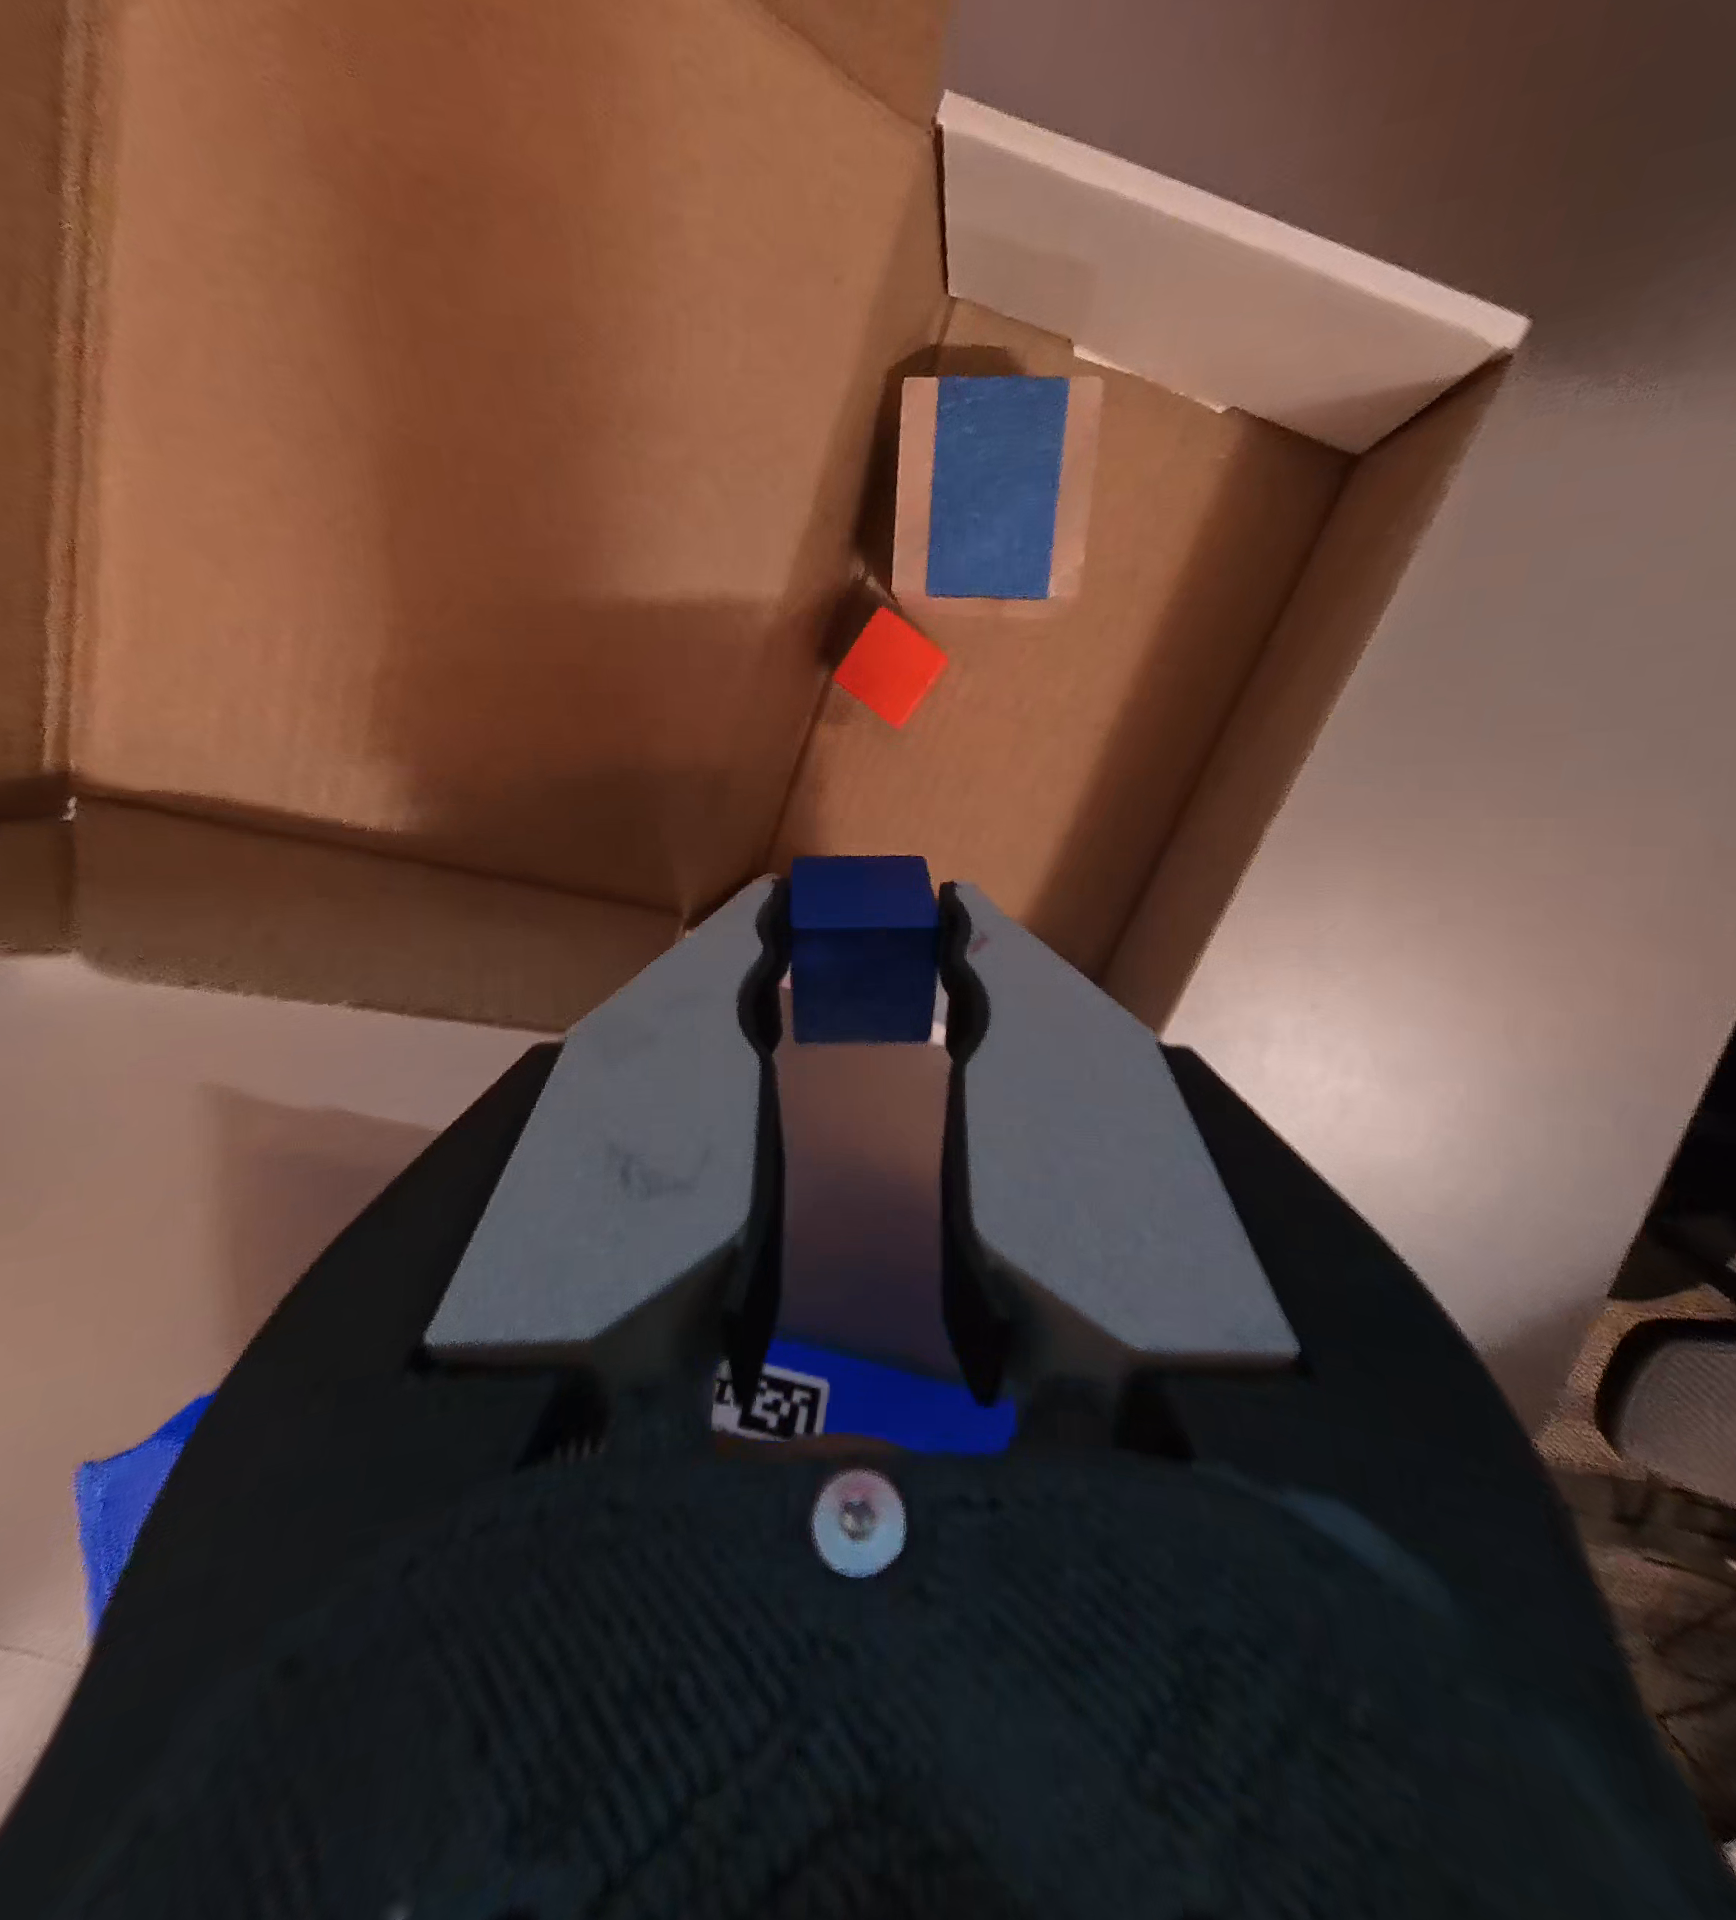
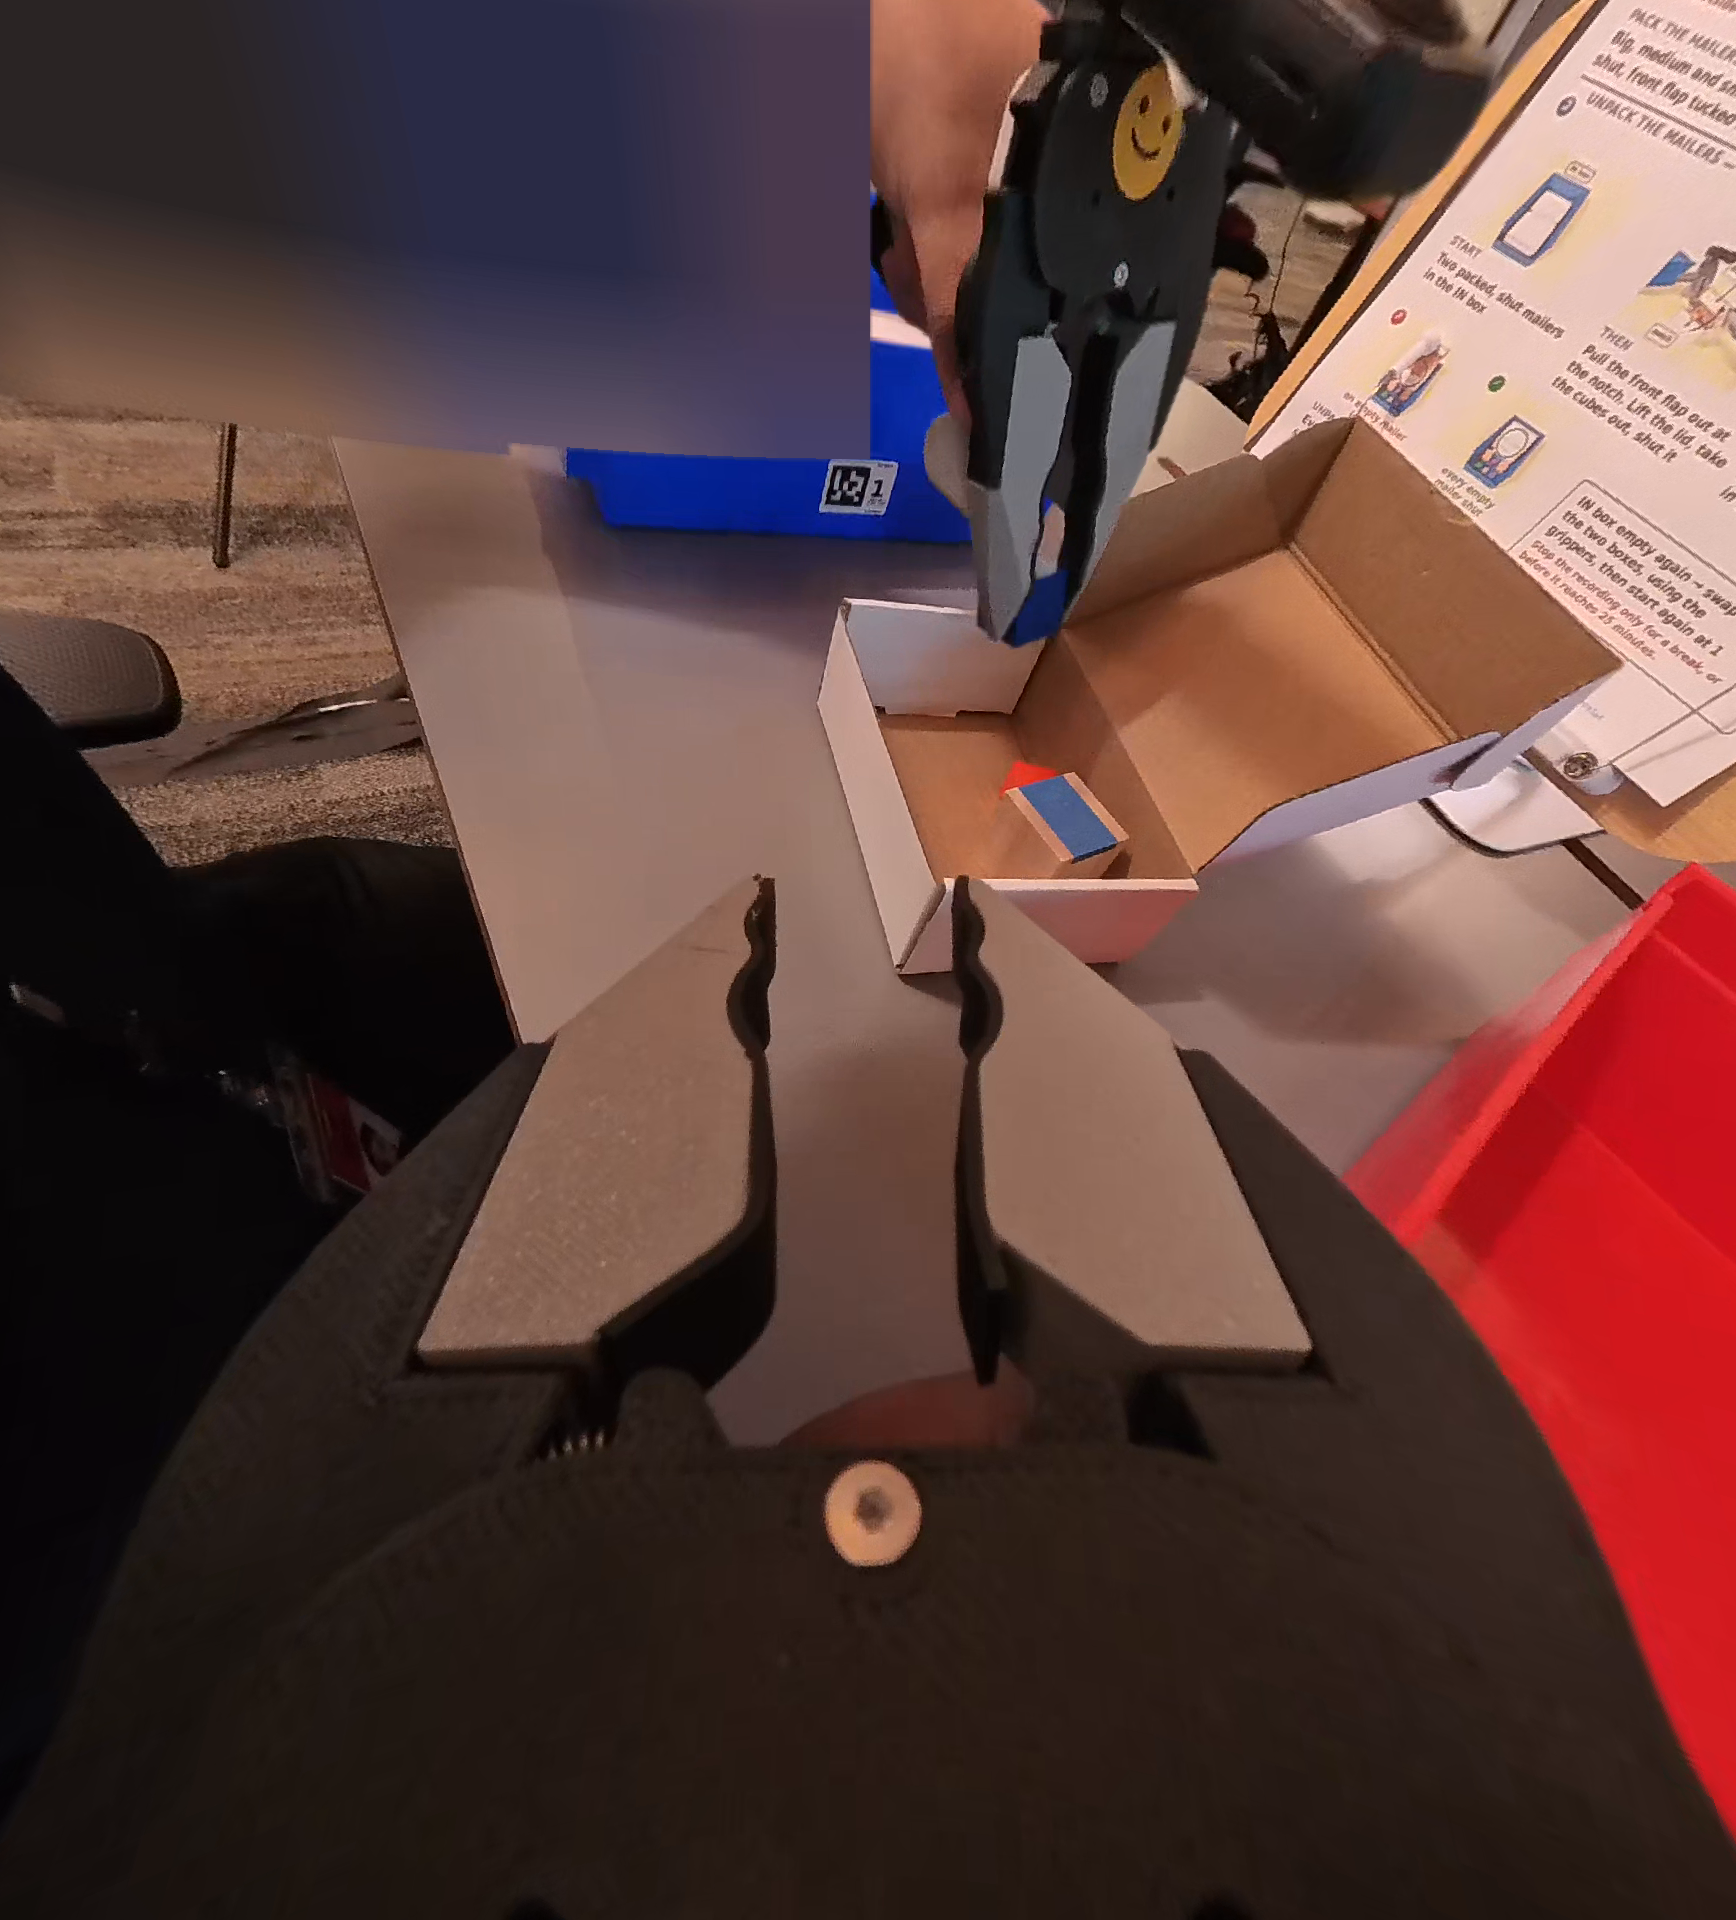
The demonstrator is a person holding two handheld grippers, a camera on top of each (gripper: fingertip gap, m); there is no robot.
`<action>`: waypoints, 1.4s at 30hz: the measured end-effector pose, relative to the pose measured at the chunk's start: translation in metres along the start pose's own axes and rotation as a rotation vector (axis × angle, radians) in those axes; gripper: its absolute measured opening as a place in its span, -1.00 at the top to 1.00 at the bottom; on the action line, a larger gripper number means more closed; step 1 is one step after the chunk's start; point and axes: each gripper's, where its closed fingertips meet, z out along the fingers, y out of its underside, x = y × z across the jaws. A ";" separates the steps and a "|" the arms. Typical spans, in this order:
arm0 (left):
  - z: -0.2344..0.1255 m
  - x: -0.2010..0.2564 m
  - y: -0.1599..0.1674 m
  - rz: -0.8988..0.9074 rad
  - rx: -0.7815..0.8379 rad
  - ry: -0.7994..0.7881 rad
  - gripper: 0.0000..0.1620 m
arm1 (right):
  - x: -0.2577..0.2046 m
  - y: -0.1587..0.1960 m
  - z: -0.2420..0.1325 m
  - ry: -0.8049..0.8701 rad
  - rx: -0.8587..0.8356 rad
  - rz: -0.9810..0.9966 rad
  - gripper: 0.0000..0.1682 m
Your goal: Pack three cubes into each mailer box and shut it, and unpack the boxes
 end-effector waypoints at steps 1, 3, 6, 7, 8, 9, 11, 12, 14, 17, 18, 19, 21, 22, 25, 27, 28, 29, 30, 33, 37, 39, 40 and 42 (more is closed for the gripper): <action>0.004 0.000 -0.001 0.009 -0.004 -0.005 0.69 | -0.001 -0.001 0.001 0.000 -0.002 -0.002 0.63; 0.014 0.005 -0.002 0.027 -0.022 0.006 0.69 | -0.005 -0.001 0.002 -0.006 -0.006 -0.011 0.63; 0.026 0.009 -0.004 0.053 -0.047 0.007 0.69 | -0.010 0.000 0.002 -0.011 -0.017 -0.041 0.63; 0.031 0.009 -0.005 0.061 -0.059 0.001 0.69 | -0.011 0.000 0.001 -0.013 -0.018 -0.046 0.63; 0.035 0.007 -0.004 0.071 -0.074 -0.011 0.69 | -0.011 0.000 0.001 -0.015 -0.017 -0.047 0.63; 0.038 0.005 -0.003 0.081 -0.092 -0.021 0.69 | -0.011 0.000 0.001 -0.015 -0.015 -0.046 0.63; 0.045 0.000 0.000 0.096 -0.123 -0.045 0.69 | -0.011 0.000 0.000 -0.016 -0.013 -0.046 0.63; 0.048 -0.002 0.003 0.107 -0.139 -0.056 0.69 | -0.011 0.000 -0.001 -0.014 -0.013 -0.048 0.63; 0.050 -0.006 0.004 0.123 -0.142 -0.075 0.64 | -0.010 0.001 -0.002 -0.009 -0.015 -0.049 0.63; 0.041 -0.007 -0.001 0.083 -0.081 -0.056 0.37 | -0.009 0.001 -0.005 -0.006 -0.010 -0.048 0.63; 0.035 -0.007 -0.004 0.071 -0.054 -0.051 0.38 | -0.009 0.000 -0.005 -0.006 -0.009 -0.047 0.63; 0.028 -0.008 -0.006 0.061 -0.026 -0.050 0.39 | -0.009 0.000 -0.006 -0.006 -0.008 -0.047 0.63; 0.010 -0.013 -0.009 0.033 0.018 -0.089 0.43 | -0.009 0.001 -0.005 -0.006 -0.010 -0.047 0.62; -0.001 -0.015 -0.011 0.013 0.046 -0.116 0.44 | -0.008 0.002 -0.005 -0.005 -0.013 -0.048 0.62; -0.030 0.000 -0.009 -0.023 0.130 -0.136 0.47 | -0.007 0.005 -0.005 0.004 -0.029 -0.051 0.63; -0.038 0.019 0.001 -0.005 0.148 -0.150 0.47 | -0.007 0.005 -0.004 0.002 -0.029 -0.045 0.63; -0.036 0.028 0.004 0.012 0.160 -0.164 0.49 | -0.008 0.004 -0.003 -0.003 -0.026 -0.041 0.63; -0.028 0.037 0.005 0.031 0.171 -0.168 0.51 | -0.009 0.003 -0.001 -0.010 -0.021 -0.037 0.63; -0.017 0.046 0.008 0.050 0.167 -0.157 0.52 | -0.010 0.002 0.000 -0.016 -0.018 -0.033 0.63; 0.020 0.058 0.019 0.027 0.084 -0.136 0.48 | -0.013 -0.001 0.004 -0.022 -0.019 -0.038 0.63; 0.039 0.078 0.008 -0.046 0.102 -0.050 0.57 | -0.018 -0.005 -0.003 -0.014 -0.008 -0.044 0.63; 0.035 0.095 -0.009 -0.057 0.184 -0.010 0.43 | -0.016 -0.006 -0.008 0.001 0.001 -0.032 0.63; 0.029 0.104 -0.019 -0.066 0.247 0.017 0.39 | -0.014 -0.006 -0.010 0.007 0.005 -0.024 0.63; 0.014 0.118 -0.036 -0.113 0.384 0.079 0.35 | -0.011 -0.006 -0.015 0.021 0.012 -0.008 0.63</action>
